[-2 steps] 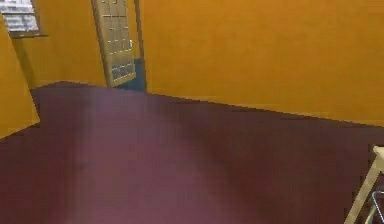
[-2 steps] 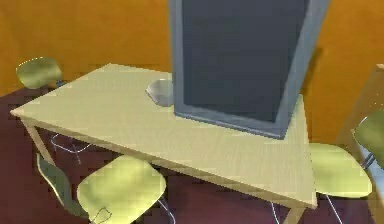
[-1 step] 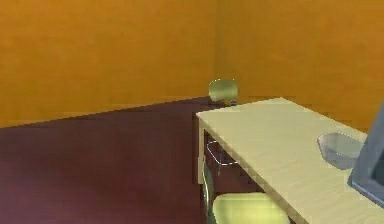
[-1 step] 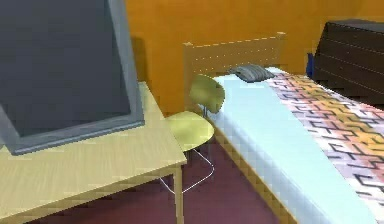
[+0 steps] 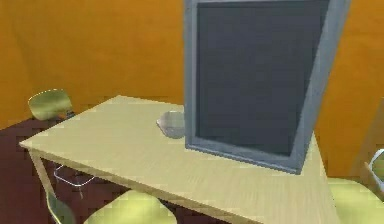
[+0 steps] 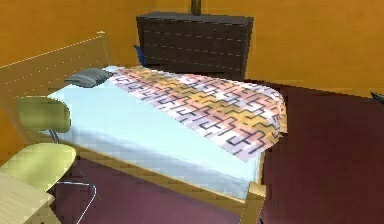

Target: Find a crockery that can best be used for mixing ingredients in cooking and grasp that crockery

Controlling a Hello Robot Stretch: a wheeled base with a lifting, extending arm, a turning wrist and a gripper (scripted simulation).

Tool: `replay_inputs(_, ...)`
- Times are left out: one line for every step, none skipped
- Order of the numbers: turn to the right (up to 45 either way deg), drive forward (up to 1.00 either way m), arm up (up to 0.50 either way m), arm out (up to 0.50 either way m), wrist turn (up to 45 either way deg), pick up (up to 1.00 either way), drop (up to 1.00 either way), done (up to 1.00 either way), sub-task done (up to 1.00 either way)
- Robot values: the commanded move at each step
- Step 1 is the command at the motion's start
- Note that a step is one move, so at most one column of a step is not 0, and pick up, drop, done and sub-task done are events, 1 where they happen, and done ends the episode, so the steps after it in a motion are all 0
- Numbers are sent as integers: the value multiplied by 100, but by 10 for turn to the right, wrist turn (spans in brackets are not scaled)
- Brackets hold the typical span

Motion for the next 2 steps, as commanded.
replay_inputs(210,0,0,0,0,0,0,0,0)
replay_inputs(0,35,0,0,0,0,0,0,0)
